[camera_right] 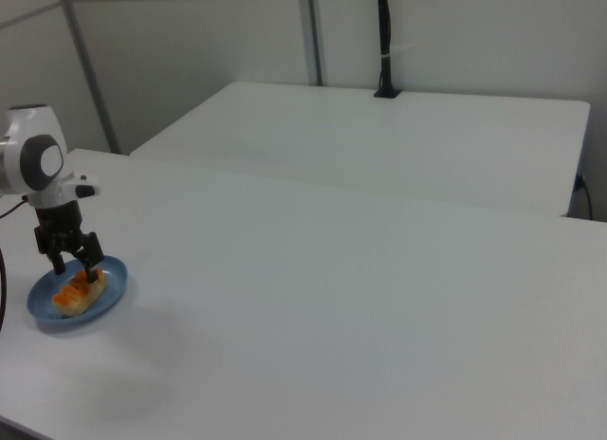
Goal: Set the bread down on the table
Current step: 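Lower the gripper onto the bread roll and close it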
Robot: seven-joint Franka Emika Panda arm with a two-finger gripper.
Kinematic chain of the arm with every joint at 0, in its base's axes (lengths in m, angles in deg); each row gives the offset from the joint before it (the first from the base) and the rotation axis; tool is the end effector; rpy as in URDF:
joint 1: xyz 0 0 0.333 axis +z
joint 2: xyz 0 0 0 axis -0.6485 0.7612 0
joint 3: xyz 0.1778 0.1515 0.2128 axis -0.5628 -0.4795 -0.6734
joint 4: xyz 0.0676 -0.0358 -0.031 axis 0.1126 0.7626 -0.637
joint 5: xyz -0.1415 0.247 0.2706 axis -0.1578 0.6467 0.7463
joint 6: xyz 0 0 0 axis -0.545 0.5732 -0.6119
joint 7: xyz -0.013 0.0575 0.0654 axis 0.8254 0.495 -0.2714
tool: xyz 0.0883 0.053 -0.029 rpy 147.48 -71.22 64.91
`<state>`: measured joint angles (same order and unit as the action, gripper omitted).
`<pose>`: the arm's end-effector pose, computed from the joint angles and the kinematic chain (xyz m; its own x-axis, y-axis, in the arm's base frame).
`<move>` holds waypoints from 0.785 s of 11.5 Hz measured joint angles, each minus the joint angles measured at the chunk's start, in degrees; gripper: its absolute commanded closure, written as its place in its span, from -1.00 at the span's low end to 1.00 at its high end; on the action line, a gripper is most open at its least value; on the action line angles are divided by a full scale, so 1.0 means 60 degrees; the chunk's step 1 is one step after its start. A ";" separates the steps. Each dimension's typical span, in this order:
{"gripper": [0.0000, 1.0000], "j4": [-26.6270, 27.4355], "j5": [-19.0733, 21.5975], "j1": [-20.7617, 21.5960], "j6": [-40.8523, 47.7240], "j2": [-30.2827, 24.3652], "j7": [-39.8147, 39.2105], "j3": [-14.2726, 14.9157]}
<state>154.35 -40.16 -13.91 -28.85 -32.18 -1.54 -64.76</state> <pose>0.5066 0.3114 0.3375 0.9885 0.0690 -0.1343 0.0755 -0.9962 0.0443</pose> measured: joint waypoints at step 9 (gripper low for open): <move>0.19 0.0420 -0.0020 0.0004 -0.0055 0.0042 0.0023 -0.0139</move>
<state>156.87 -40.28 -13.88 -29.18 -31.93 -1.41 -65.60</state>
